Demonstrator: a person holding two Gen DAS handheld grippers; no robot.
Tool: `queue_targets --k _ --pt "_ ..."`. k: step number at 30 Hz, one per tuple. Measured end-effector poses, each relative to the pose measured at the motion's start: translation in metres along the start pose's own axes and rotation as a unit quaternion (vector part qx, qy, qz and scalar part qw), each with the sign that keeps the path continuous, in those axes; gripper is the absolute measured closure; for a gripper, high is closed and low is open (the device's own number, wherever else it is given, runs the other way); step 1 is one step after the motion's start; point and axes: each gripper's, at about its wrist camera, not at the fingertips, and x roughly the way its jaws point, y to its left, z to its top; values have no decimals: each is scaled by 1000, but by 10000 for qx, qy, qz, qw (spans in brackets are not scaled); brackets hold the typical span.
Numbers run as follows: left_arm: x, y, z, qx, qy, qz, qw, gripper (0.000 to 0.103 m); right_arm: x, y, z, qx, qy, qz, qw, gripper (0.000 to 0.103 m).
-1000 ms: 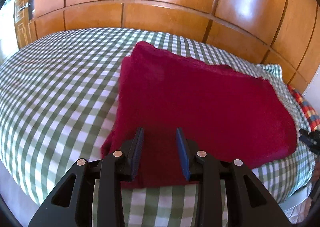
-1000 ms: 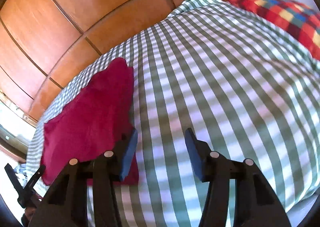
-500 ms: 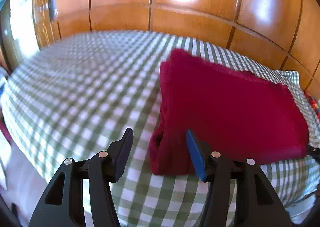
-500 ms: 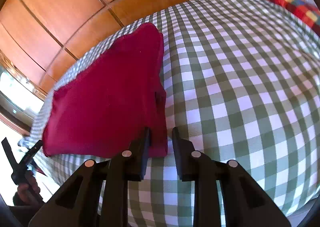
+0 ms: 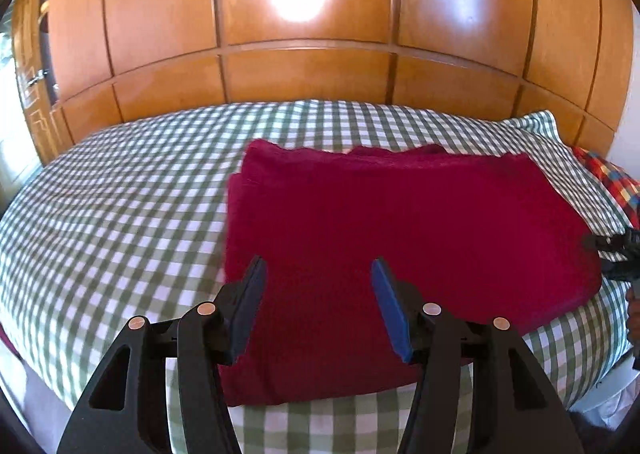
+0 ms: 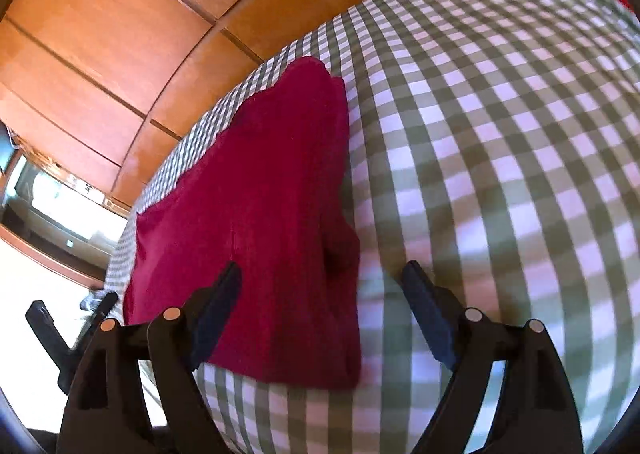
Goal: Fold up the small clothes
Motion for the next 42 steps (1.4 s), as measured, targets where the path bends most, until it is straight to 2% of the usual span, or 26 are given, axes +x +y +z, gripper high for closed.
queue_targets --k 5,8,9,14,16,19,23,27,30,35,38,42 --pt "8 -2 -2 4 66 -57 10000 49 7 -1 17 154 62 146 9998 28" --pt "15 1 -4 -47 151 -81 9998 49 17 -1 28 174 147 222 9995 40" --pt "16 2 -5 -72 175 -87 9998 49 21 1 30 148 199 272 9993 49" --pt "24 8 -10 -277 321 -168 9990 49 35 8 33 74 334 323 9989 56" --pt "26 14 -13 -451 382 -294 9978 49 38 10 33 41 381 324 9987 65" --pt "23 20 -13 -632 351 -450 9964 49 42 16 35 23 400 314 9987 73" --pt "18 31 -11 -923 387 -654 9928 49 43 32 39 -27 345 305 9989 75" --pt "11 49 -10 -1480 428 -1132 9816 50 35 50 43 -156 280 424 9986 76" --pt "5 61 -7 -1679 346 -1349 9759 53 30 70 47 -299 256 485 9980 76" --pt "5 71 -7 -1619 373 -1389 9763 70 22 110 51 -573 205 621 9962 77" --pt "10 80 -12 -1687 476 -1495 9731 74 16 136 51 -793 182 751 9939 78" --pt "20 86 -18 -1760 650 -1494 9708 74 19 192 48 -1210 224 971 9876 79"
